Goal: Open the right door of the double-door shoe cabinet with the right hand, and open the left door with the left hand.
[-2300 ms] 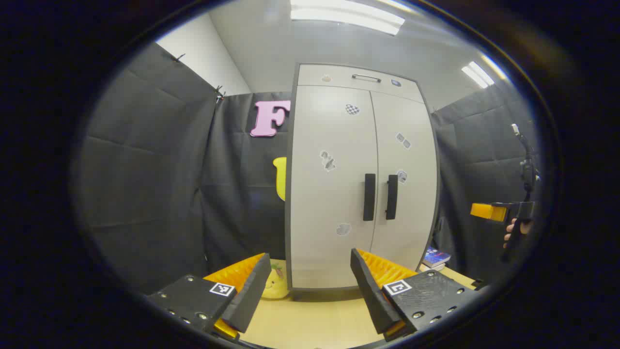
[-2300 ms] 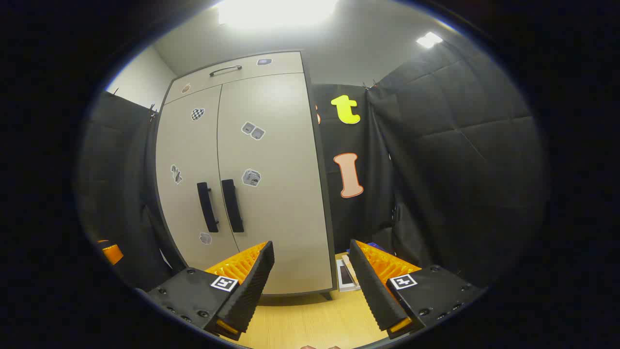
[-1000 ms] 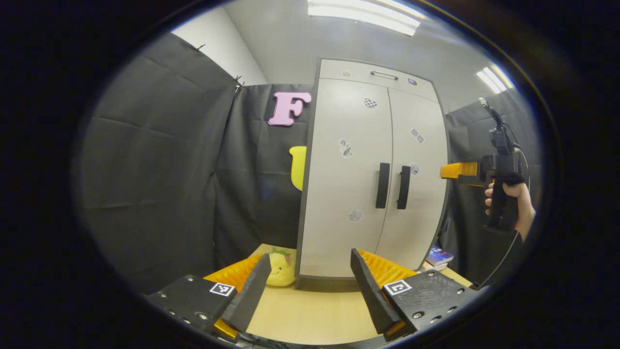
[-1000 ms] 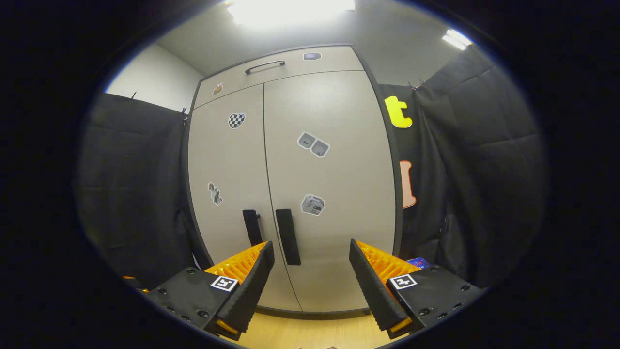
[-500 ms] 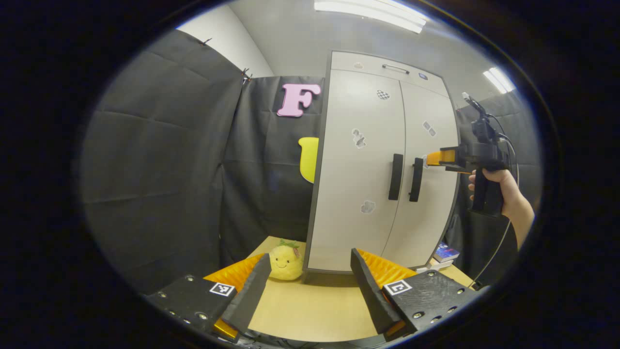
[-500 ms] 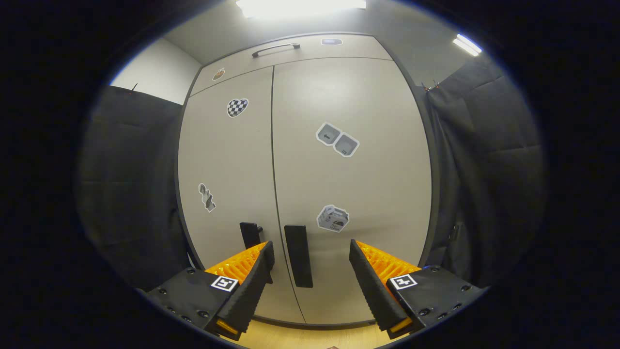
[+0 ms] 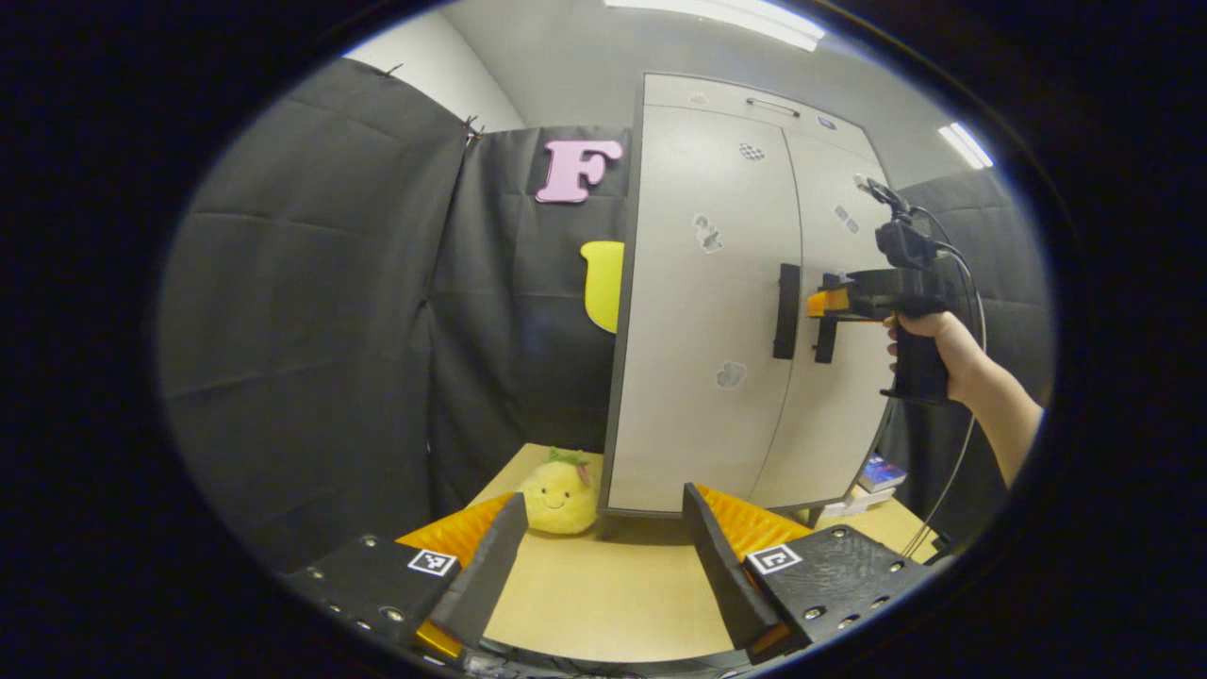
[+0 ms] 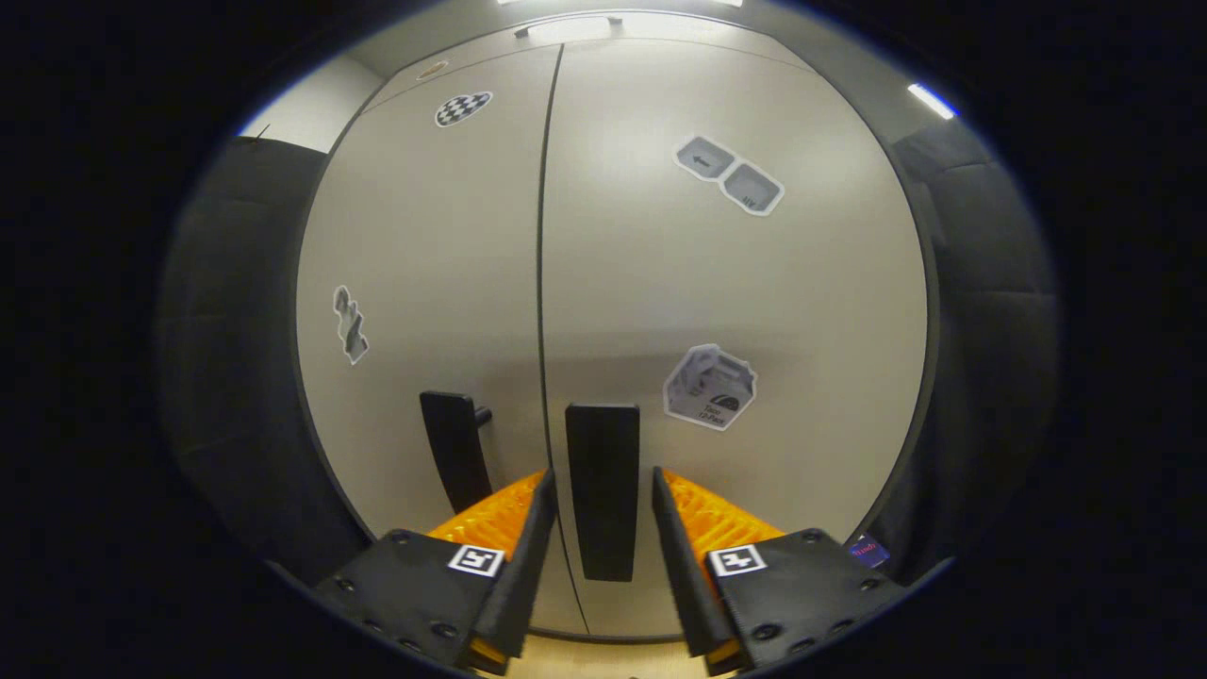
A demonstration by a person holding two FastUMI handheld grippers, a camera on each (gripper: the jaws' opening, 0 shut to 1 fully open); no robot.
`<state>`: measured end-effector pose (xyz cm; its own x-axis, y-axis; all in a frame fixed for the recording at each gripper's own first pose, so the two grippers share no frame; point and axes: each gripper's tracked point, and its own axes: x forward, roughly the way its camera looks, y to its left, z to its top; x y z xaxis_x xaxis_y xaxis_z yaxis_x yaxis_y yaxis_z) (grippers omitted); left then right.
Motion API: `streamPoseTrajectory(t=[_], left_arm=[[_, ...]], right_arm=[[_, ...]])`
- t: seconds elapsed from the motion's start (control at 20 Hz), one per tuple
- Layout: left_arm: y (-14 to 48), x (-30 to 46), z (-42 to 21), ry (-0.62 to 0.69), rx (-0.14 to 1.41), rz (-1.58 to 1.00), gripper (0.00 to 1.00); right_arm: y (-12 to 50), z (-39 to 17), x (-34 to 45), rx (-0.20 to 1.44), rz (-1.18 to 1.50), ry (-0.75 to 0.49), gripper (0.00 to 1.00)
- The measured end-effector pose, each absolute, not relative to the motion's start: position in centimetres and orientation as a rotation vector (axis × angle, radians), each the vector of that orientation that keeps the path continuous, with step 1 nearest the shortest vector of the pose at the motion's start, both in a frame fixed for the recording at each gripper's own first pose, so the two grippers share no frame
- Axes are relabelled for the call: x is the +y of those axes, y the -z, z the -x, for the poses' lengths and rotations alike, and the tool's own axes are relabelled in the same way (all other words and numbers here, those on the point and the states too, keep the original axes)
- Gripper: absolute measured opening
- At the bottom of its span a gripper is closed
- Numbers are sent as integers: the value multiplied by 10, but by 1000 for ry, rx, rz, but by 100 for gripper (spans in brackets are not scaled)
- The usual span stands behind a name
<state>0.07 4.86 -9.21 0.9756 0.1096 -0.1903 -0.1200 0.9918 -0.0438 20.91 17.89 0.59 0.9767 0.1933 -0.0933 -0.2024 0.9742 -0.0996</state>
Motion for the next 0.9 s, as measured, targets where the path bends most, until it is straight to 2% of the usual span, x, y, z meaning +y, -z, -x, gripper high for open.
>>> streamPoseTrajectory(t=[0.1, 0.15, 0.2, 0.25, 0.3, 0.4, 0.45, 0.5, 0.55, 0.9], left_arm=[[95, 54, -1, -124, 199, 58, 94], [95, 53, 3, -127, 198, 66, 94], [96, 54, 2, -128, 198, 75, 95], [96, 55, 2, -128, 198, 88, 95], [96, 55, 2, -127, 198, 106, 94], [94, 60, 4, -130, 196, 131, 95], [92, 62, 5, -136, 195, 134, 95], [93, 66, 7, -143, 194, 133, 96], [93, 68, 8, -147, 194, 130, 94], [87, 59, 26, -142, 186, 107, 95]], right_arm=[[2, -214, 181, 117, 79, -200, 41], [3, -214, 178, 136, 72, -188, 39], [3, -224, 180, 128, 82, -188, 46], [3, -215, 179, 122, 111, -196, 33], [2, -213, 177, 103, 122, -199, 33], [2, -218, 179, 76, 103, -217, 19], [2, -217, 180, 76, 82, -234, 20], [2, -217, 179, 99, 79, -251, 10], [5, -216, 179, 122, 105, -265, 5], [6, -207, 178, 127, 104, -288, 2]])
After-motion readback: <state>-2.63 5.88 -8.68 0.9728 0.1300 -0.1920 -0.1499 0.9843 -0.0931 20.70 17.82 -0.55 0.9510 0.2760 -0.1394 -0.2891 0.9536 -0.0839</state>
